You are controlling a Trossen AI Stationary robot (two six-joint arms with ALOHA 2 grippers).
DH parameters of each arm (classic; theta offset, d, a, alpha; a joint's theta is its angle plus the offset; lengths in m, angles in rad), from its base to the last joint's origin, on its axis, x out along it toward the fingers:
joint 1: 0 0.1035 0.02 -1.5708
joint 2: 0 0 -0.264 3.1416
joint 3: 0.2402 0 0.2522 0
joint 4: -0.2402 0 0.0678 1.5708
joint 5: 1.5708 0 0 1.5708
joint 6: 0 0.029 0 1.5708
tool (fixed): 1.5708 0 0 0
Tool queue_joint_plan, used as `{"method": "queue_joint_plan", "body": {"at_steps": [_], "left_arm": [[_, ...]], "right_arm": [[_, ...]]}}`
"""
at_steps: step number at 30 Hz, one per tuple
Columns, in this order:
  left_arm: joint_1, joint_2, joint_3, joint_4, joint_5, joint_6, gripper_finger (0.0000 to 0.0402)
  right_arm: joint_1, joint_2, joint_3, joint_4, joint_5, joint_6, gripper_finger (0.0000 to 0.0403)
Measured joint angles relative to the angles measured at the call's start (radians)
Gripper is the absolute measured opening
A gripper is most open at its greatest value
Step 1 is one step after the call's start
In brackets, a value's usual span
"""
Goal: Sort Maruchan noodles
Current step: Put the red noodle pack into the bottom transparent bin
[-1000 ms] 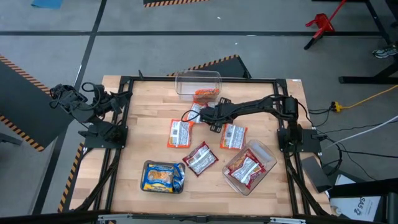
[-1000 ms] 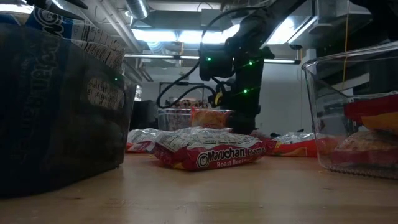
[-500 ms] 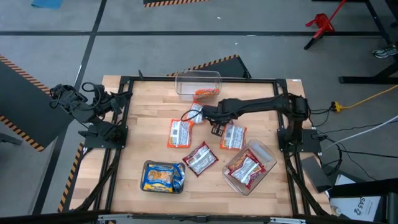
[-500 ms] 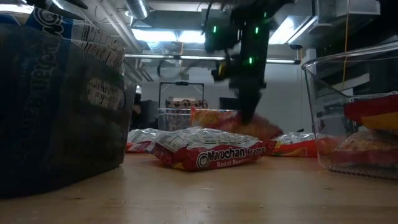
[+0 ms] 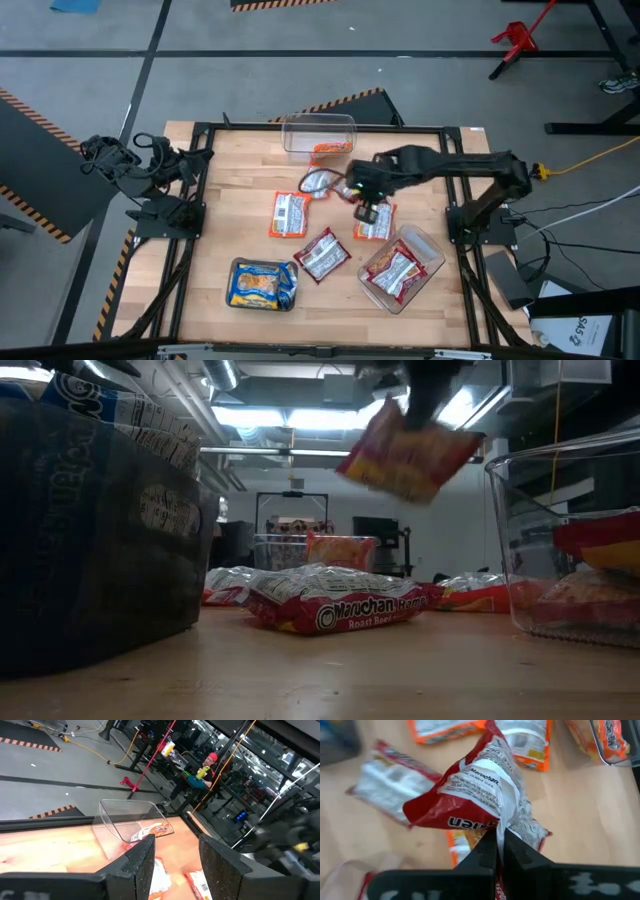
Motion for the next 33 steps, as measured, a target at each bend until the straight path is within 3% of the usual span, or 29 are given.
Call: {"method": "queue_joint_plan", "body": {"at_steps": [10,15,18,28,33], "left_arm": [[0.0,0.0,0.0,-0.001,0.0,0.001,0.0147],[0.0,0.0,0.0,-0.022,-0.011,0.001,0.0147],[0.0,0.0,0.0,-0.026,-0.023,0.0,0.0147],[0.0,0.0,0.0,-0.026,-0.03,-0.001,0.0147],[0.0,0.0,0.0,-0.026,-0.03,-0.001,0.0147]], "right_arm": [[0.389,-0.061,0.051,-0.115,0.021,0.195,0.0],[0.556,-0.035,-0.008,-0.172,0.124,0.302,0.0],[0.604,-0.03,-0.07,-0.172,0.183,0.295,0.0],[0.662,-0.03,-0.266,-0.132,0.111,0.272,0.0],[0.689,-0.03,-0.267,-0.102,0.083,0.279,0.0003]]}}
